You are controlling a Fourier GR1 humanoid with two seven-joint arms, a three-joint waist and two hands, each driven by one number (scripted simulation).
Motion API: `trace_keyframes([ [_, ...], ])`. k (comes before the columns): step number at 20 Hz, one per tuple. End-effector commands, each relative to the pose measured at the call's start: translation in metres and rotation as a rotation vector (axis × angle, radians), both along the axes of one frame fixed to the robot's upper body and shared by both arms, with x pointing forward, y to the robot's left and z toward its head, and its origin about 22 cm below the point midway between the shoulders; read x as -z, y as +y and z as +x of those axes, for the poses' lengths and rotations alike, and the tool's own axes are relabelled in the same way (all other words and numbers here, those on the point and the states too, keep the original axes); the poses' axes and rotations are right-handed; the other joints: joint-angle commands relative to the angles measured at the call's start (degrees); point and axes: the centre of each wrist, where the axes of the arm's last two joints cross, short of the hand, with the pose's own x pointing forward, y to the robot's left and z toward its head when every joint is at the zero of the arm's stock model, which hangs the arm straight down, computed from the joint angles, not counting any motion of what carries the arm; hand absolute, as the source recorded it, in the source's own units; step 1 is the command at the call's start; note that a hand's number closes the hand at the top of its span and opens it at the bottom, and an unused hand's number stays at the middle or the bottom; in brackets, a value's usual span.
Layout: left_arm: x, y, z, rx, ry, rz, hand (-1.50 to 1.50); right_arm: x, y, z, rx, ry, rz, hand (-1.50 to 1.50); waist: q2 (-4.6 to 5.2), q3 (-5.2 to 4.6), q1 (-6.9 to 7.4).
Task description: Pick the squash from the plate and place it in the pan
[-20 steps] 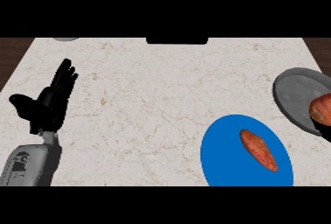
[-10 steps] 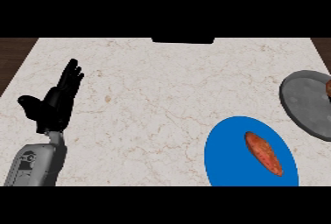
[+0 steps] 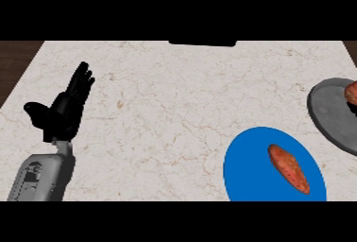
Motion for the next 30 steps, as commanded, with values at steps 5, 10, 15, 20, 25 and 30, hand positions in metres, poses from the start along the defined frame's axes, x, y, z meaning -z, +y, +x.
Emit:
trace_keyframes([
  [5, -0.010, -0.003, 0.005, 0.015, -0.015, 0.013, 0.00, 0.022, -0.002, 0.001, -0.123, 0.223, 0.292, -1.50, 0.27, 0.12, 0.68],
  [10, -0.007, 0.002, 0.000, -0.001, -0.004, 0.001, 0.00, 0.024, -0.011, -0.007, -0.158, 0.126, 0.281, -1.50, 0.11, 0.16, 0.31],
  [15, 0.002, 0.007, -0.005, -0.026, 0.004, 0.003, 0.00, 0.024, -0.022, -0.017, -0.160, -0.084, 0.421, -1.50, -0.44, 0.03, -1.24],
  [20, -0.001, 0.002, -0.007, -0.036, 0.007, -0.005, 0.00, 0.038, -0.049, -0.056, -0.162, -0.133, 0.589, -1.50, -0.58, 0.02, -1.99],
  [25, 0.015, 0.024, -0.017, -0.067, 0.022, 0.003, 0.00, 0.012, -0.098, -0.108, -0.318, -0.131, 0.716, -1.50, -1.16, -0.15, -3.59],
  [30, 0.001, 0.020, -0.008, -0.095, 0.000, 0.004, 0.00, 0.008, -0.122, -0.153, -0.372, -0.140, 0.730, -1.50, -1.60, -0.13, -5.24],
])
